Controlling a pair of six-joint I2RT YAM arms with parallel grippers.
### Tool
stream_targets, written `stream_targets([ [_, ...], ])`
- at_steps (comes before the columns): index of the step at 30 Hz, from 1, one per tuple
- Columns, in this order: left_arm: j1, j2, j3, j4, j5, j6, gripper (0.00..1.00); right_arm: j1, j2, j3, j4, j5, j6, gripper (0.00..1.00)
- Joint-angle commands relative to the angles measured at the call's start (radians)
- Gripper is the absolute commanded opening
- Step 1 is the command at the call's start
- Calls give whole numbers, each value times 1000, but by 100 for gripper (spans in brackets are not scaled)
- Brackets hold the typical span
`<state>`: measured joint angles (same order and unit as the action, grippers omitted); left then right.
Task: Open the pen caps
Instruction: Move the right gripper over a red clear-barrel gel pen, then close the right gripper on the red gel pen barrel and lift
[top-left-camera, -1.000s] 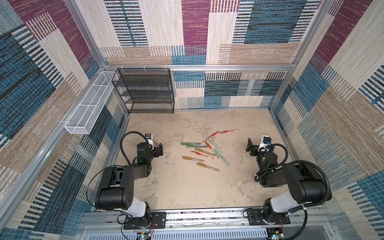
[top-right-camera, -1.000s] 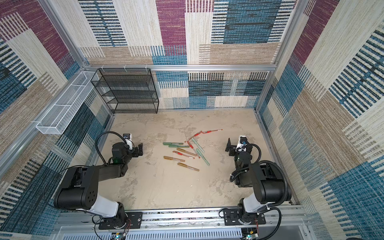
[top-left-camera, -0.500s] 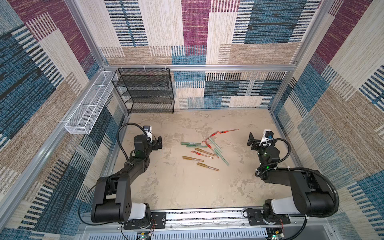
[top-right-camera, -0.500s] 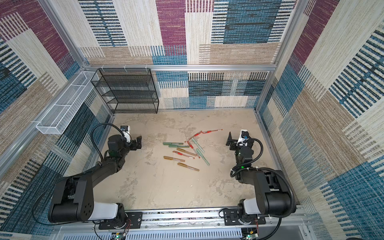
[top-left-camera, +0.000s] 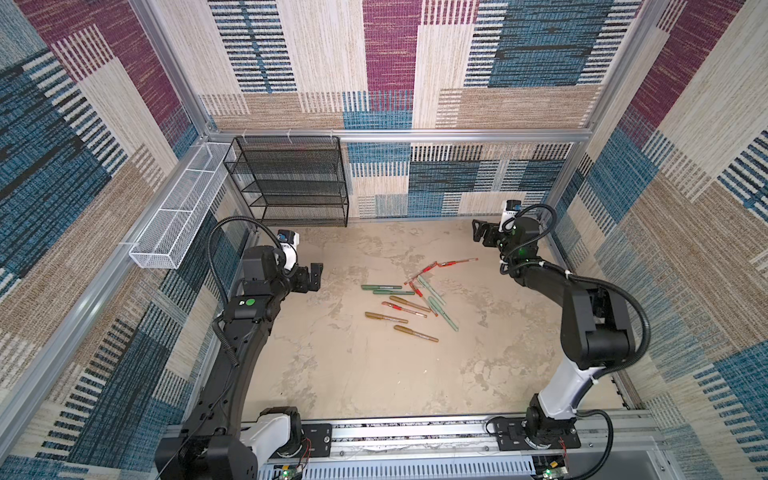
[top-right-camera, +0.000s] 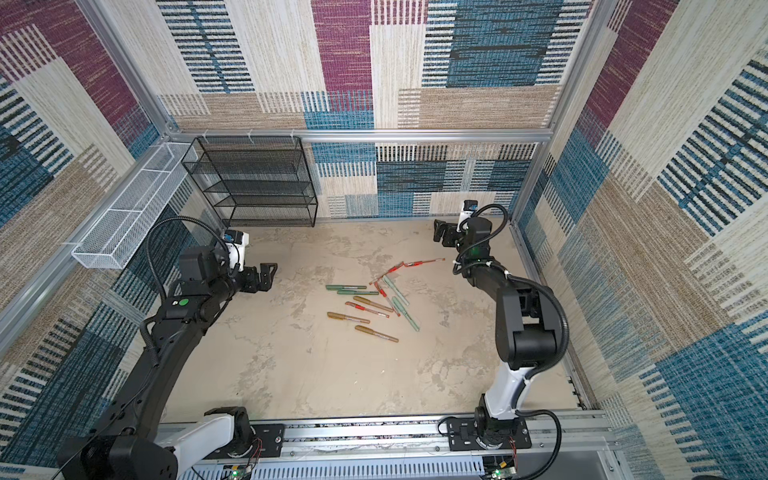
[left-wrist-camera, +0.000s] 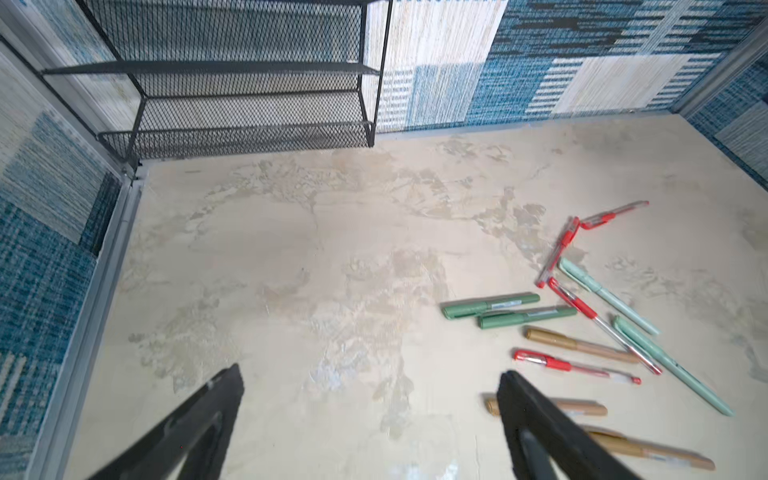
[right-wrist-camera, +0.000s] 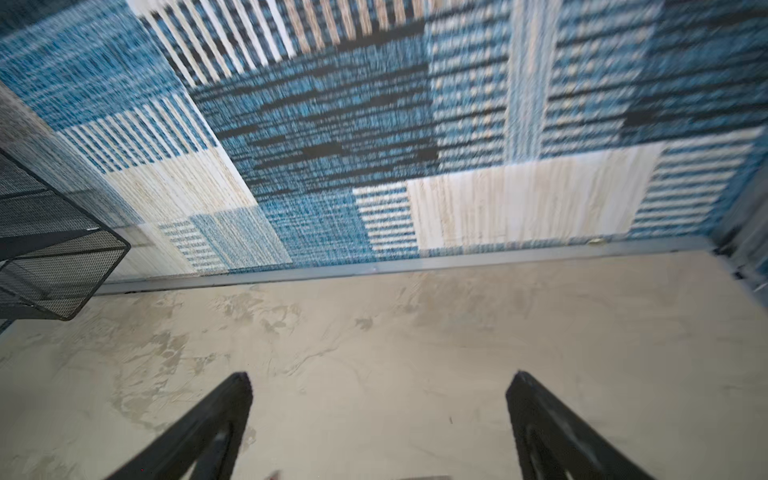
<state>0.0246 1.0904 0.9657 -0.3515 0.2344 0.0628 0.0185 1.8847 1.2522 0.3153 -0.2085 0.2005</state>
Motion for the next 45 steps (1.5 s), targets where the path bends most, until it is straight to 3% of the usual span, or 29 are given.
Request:
stream_targets([
  [1, 16, -22, -40, -32, 82, 36, 99, 4, 142, 166, -217, -120, 90, 96],
  [7, 26, -31, -71, -15, 104, 30, 99, 32, 371, 449, -378, -155, 126, 94],
  [15, 31, -23, -65, -16, 147, 21, 99, 54, 479, 535, -524, -181, 110, 89],
  [35, 25, -9, -50, -26, 165, -10, 99, 59, 109, -38, -572, -149, 48, 80],
  [42, 20, -2, -48, -24, 182, -24, 99, 93, -6, -133, -644, -104, 16, 65],
  [45, 20, -3, -56, -15, 184, -24, 99, 102, -12, -76, -713, -6, -16, 59],
])
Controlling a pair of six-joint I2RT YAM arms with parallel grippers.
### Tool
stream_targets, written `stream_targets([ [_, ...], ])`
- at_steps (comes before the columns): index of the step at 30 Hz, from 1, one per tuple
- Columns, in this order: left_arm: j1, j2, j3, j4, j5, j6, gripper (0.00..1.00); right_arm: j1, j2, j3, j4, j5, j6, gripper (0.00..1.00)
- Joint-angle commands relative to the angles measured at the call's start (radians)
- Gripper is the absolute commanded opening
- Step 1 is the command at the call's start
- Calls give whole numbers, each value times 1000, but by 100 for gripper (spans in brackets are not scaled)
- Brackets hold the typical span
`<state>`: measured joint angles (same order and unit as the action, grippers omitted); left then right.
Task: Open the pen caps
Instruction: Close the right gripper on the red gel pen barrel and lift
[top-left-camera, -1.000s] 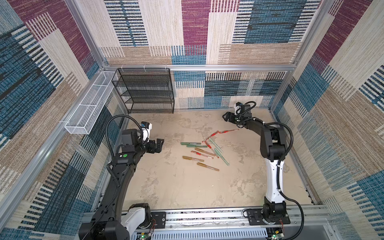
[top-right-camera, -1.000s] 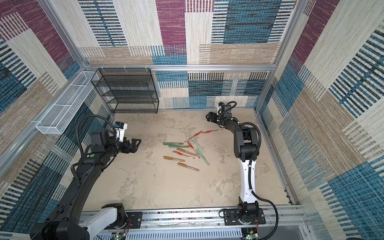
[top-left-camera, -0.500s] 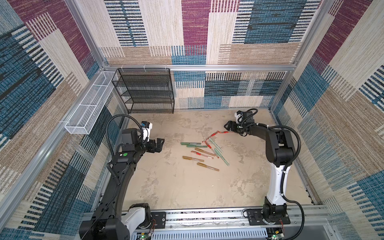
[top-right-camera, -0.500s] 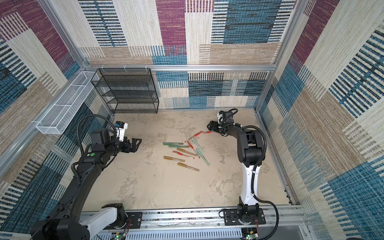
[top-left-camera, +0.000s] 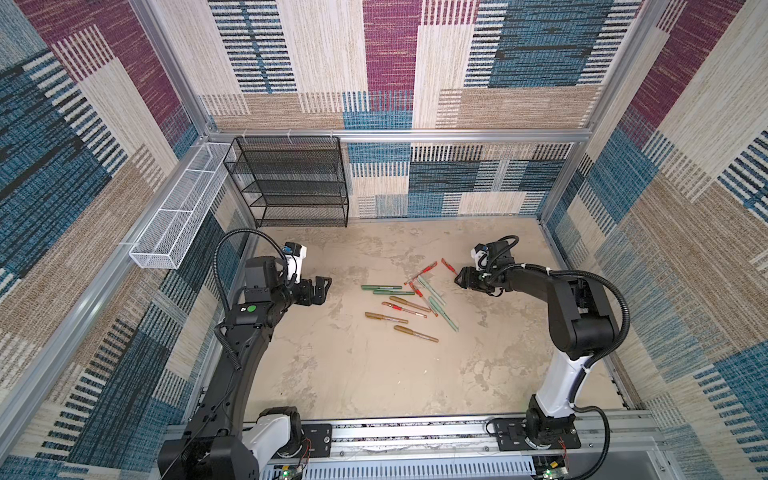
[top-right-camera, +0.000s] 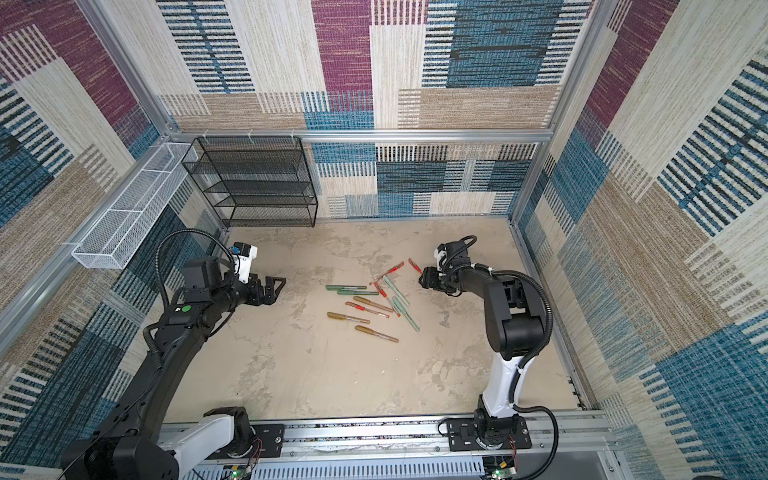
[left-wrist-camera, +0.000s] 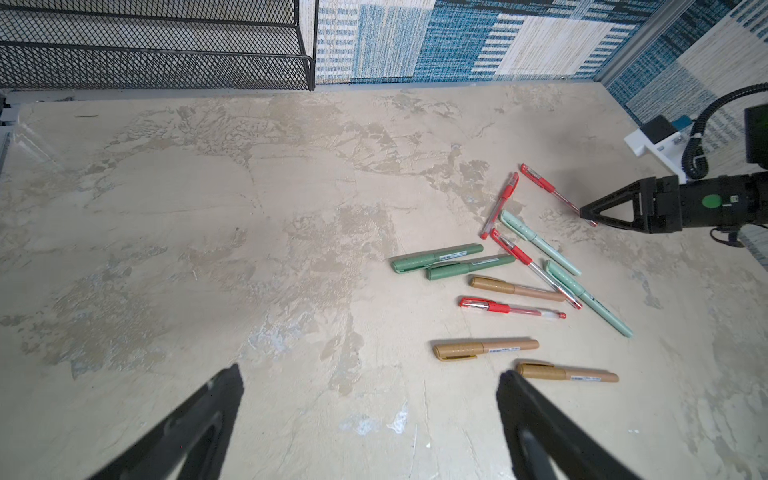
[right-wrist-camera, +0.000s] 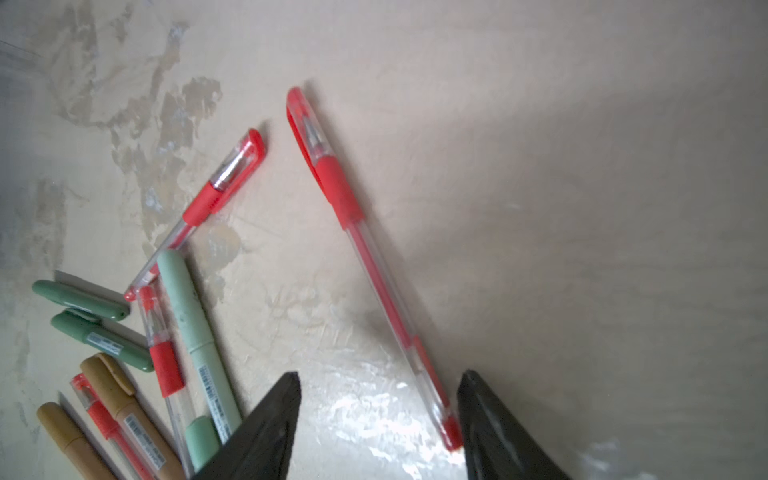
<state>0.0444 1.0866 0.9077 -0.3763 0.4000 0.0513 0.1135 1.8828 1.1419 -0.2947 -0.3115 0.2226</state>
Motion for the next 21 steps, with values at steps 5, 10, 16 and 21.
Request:
stream_targets([
  [5, 0, -9, 17, -4, 16, -13, 99, 45, 50, 182, -222, 257, -136, 53],
  [10, 0, -20, 6, 3, 25, -8, 99, 57, 138, 277, -287, 275, -168, 44],
  [16, -1, -17, -1, 13, 35, -12, 99, 83, 193, 310, -282, 273, -189, 43],
  [21, -2, -20, 7, 3, 34, -11, 99, 102, 207, 313, -279, 253, -212, 42],
])
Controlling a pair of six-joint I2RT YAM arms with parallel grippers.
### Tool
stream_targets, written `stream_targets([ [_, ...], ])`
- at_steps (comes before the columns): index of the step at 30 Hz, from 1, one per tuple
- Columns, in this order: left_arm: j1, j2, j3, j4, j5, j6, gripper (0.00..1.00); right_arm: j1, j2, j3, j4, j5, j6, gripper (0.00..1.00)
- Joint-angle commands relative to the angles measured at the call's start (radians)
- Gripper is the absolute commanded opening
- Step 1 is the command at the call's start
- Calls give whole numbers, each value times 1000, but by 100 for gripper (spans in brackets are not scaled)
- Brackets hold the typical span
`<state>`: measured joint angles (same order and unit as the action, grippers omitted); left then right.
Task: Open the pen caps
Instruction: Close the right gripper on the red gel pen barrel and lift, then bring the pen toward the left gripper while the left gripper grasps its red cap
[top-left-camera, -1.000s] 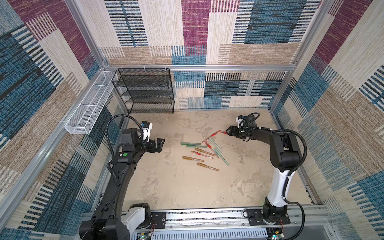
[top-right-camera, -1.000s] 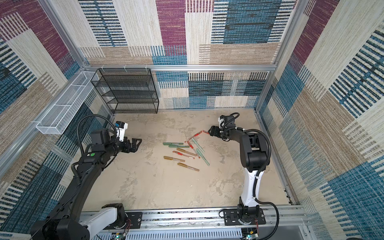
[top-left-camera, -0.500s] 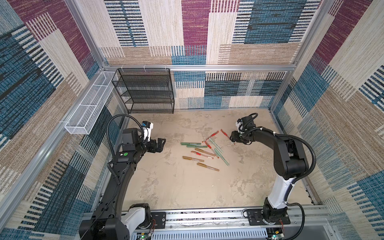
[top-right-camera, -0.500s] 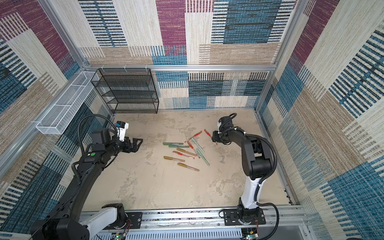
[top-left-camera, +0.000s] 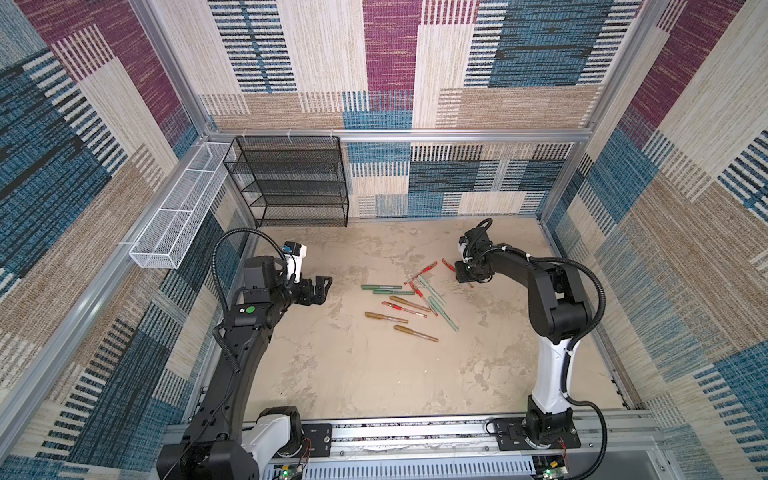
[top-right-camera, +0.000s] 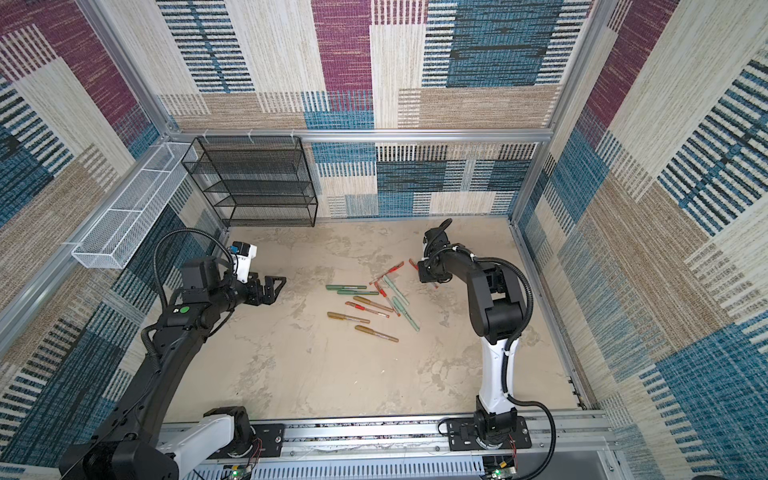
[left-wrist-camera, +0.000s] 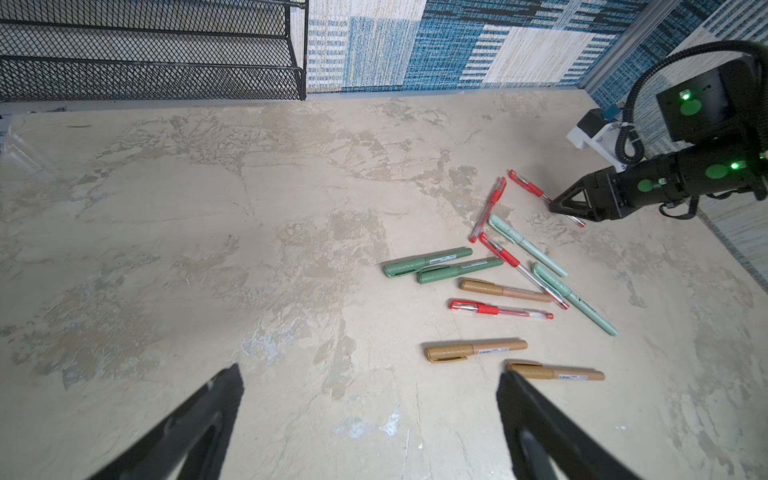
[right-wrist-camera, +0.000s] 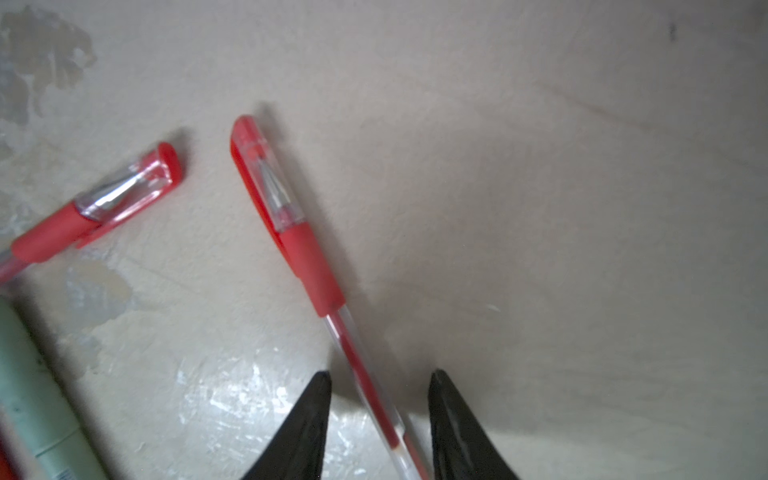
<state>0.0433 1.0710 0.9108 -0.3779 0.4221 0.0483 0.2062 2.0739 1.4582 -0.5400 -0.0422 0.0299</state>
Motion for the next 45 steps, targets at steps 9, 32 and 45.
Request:
stream_targets([
  [9, -2, -2, -2, 19, 31, -13, 99, 9, -24, -74, -6, -11, -15, 20],
  [32, -60, 216, 275, 29, 360, -353, 97, 259, -602, -532, 561, -212, 423, 8],
  [45, -155, 283, 147, 258, 461, -484, 92, 557, -494, -428, 750, -189, 506, 7],
])
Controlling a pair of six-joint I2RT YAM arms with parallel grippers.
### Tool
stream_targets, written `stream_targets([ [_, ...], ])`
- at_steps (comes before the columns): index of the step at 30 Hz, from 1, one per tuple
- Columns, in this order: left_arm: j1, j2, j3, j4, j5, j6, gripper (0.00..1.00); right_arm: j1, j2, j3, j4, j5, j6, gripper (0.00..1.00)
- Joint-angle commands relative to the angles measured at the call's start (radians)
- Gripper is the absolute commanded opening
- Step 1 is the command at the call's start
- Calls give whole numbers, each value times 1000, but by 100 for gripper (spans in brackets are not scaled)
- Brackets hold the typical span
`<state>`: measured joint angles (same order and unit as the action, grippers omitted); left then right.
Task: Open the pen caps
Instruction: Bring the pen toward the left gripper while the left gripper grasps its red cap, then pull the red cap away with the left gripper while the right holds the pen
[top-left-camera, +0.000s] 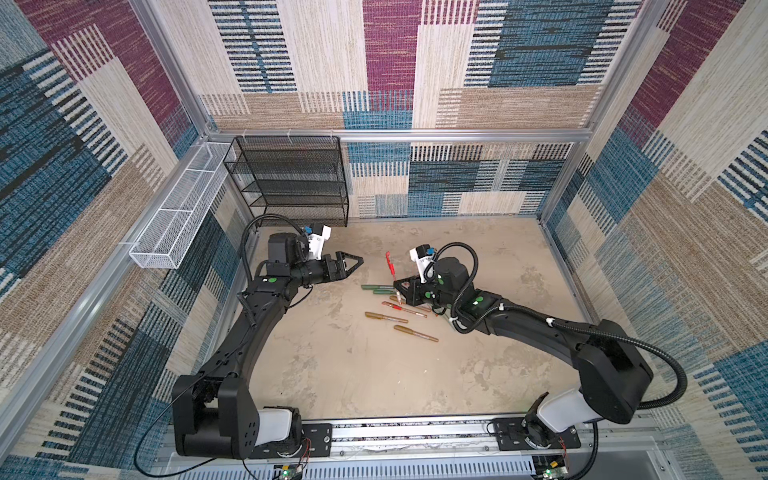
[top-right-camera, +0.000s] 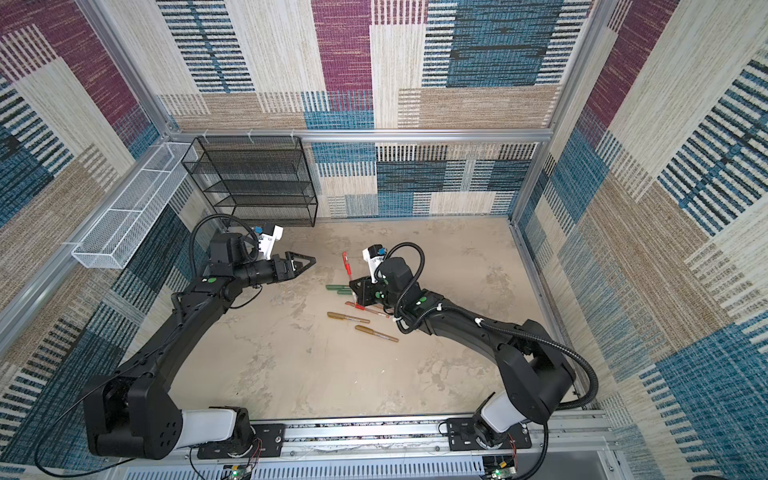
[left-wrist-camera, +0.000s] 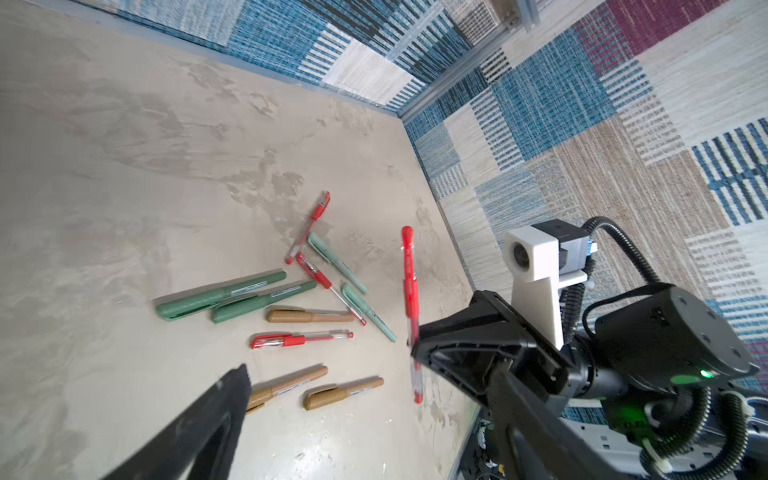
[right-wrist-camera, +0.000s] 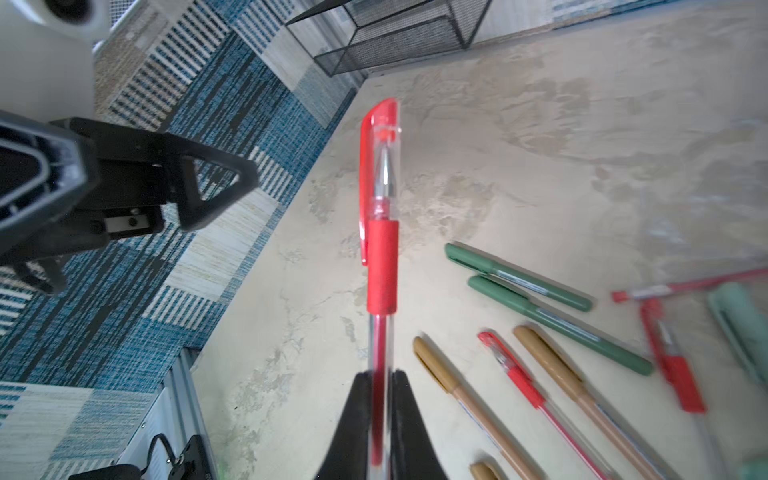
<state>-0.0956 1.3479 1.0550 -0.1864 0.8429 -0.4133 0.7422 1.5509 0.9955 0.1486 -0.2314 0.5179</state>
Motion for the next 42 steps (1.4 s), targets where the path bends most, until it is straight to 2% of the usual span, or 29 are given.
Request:
stream_targets([
  [1, -24, 11, 6, 65, 38, -19, 90, 35, 44, 49, 64, 0, 12, 7],
  [5, -27, 29, 20, 50, -7, -31, 85, 65, 94, 103, 62, -17, -1, 7],
  [10, -27, 43, 28, 41, -19, -34, 69, 99, 124, 128, 76, -30, 0, 7],
  [16, -27, 60, 34, 48, -24, -44, 45, 122, 161, 165, 70, -41, -5, 7],
  [20, -27, 56, 35, 35, -40, -45, 20, 125, 171, 166, 75, -32, -3, 7],
  [24, -27, 40, 32, 22, -56, -26, 0, 127, 164, 154, 94, -38, -2, 7],
  [28, -26, 38, 27, 17, -70, -24, 0, 128, 169, 153, 83, -29, -4, 9],
  [32, -24, 28, 21, 28, -57, -19, 0, 129, 165, 153, 95, -24, -14, 25],
  [35, -24, 28, 16, 28, -54, -20, 0, 129, 195, 188, 68, -17, -25, 30],
  [38, -24, 26, 14, 24, -49, -19, 0, 129, 213, 208, 65, -33, -27, 27],
  [42, -24, 23, 3, 23, -63, -4, 0, 129, 225, 212, 63, -28, -41, 6],
])
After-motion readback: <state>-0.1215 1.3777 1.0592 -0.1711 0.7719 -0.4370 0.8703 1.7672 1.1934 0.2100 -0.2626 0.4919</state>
